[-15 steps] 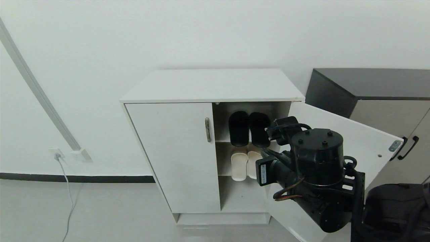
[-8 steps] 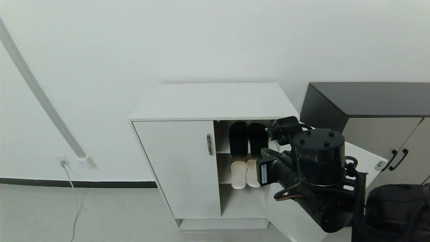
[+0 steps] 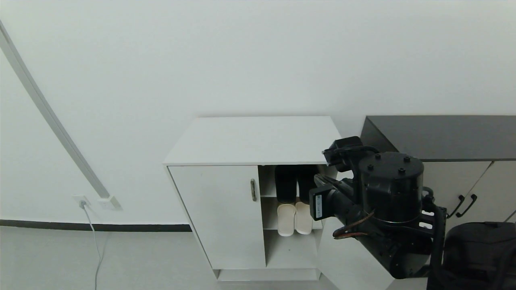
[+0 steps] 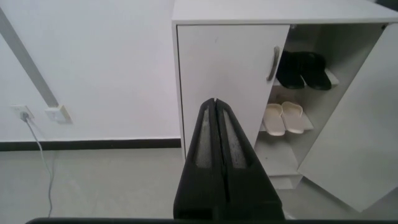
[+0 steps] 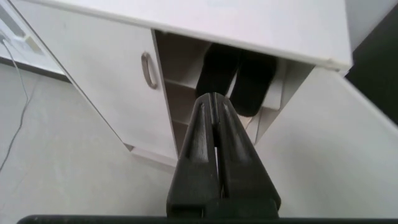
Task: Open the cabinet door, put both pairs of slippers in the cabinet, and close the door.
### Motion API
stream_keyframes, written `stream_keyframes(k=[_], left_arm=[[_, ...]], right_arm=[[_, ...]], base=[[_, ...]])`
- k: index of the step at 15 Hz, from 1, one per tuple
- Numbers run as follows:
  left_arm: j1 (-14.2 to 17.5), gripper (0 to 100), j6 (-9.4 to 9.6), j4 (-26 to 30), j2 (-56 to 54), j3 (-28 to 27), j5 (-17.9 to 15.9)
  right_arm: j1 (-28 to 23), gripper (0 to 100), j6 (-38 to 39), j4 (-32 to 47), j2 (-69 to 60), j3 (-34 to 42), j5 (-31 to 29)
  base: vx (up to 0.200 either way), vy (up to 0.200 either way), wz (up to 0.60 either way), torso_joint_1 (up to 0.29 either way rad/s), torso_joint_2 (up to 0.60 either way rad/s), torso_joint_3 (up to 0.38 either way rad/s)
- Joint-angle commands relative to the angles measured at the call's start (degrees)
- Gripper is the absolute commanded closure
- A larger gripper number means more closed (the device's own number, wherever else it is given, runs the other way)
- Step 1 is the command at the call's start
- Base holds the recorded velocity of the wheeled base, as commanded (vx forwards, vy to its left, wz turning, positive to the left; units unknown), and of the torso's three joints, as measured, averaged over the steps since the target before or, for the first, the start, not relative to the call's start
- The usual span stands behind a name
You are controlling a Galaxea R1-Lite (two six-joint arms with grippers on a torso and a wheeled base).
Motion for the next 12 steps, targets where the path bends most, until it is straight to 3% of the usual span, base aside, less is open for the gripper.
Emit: stream_keyframes(k=[1, 9, 12], left_arm=[[0.01, 100, 0.03, -0.01, -0.01, 0.01, 0.04], [0.01, 100, -0.05, -0.01, -0.01, 0.10, 0.13], [0.01, 100, -0.05, -0.01, -0.01, 0.01, -0.05]], right_arm=[[-0.13, 100, -0.03, -0.36, -0.29, 0.35, 0.04], [-0.92, 100, -0.12, -0.54, 0.86, 1.49, 2.24], [-0.92, 100, -0.12, -0.89, 0.94, 1.58, 2.41]], base=[[0.000, 0.000, 0.00, 0.222, -0.47, -0.261], [0.000, 0.000, 0.00, 0.018, -0.04, -0.022], [0.000, 0.000, -0.60, 0.001, 0.00, 0.001]])
